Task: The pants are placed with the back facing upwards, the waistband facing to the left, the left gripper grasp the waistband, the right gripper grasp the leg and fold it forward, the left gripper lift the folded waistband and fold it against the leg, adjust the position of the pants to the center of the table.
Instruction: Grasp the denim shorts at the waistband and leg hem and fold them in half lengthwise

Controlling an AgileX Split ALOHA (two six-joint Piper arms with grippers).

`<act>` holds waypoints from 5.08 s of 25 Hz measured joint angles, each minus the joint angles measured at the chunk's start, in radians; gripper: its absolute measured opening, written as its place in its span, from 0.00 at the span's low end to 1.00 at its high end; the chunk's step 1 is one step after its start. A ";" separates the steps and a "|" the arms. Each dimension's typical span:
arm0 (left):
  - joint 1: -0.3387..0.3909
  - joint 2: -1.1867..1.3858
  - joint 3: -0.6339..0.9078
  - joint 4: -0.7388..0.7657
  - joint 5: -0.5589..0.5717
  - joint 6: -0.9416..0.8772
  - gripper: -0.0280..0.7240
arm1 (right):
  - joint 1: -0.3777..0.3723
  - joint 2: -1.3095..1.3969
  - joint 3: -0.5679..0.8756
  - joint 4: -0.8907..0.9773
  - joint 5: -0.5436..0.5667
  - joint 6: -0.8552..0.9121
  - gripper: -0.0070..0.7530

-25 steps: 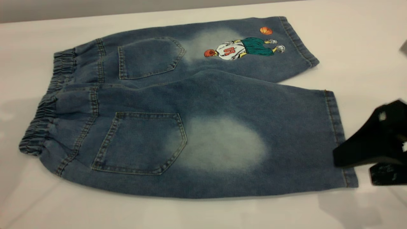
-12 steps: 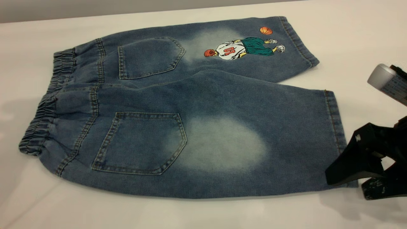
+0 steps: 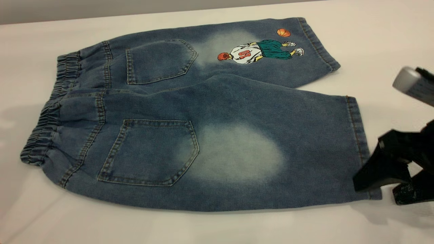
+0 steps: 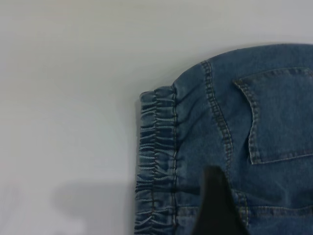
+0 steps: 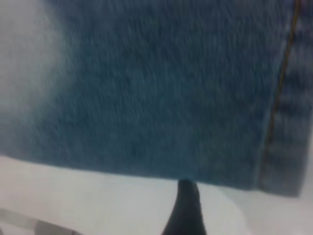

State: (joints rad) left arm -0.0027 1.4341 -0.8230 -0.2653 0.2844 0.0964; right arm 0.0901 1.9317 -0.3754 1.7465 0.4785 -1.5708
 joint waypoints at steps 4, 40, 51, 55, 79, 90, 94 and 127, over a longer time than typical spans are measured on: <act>0.000 0.000 0.000 0.000 -0.001 0.000 0.59 | 0.000 0.040 -0.021 -0.002 0.041 0.000 0.69; 0.000 0.000 0.001 0.000 0.006 -0.003 0.59 | 0.000 0.074 -0.130 -0.014 0.178 0.001 0.16; 0.000 0.000 0.001 -0.008 0.019 -0.004 0.59 | 0.000 0.072 -0.131 -0.165 0.169 0.110 0.07; 0.000 0.000 0.001 -0.008 0.021 -0.004 0.59 | 0.000 0.066 -0.131 -0.215 0.170 0.134 0.22; 0.000 0.000 0.001 -0.008 0.041 -0.004 0.59 | 0.000 0.042 -0.154 -0.356 0.153 0.255 0.03; 0.000 0.038 0.009 0.005 0.223 -0.004 0.59 | 0.000 0.042 -0.201 -0.390 0.159 0.281 0.03; 0.000 0.104 0.052 0.005 0.226 -0.030 0.59 | 0.000 0.042 -0.201 -0.389 0.163 0.281 0.03; 0.001 0.471 0.080 0.393 0.047 -0.288 0.59 | 0.000 0.042 -0.201 -0.406 0.178 0.280 0.03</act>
State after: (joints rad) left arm -0.0018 1.9053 -0.7427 0.1279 0.3312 -0.1912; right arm 0.0901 1.9740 -0.5767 1.3405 0.6561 -1.2904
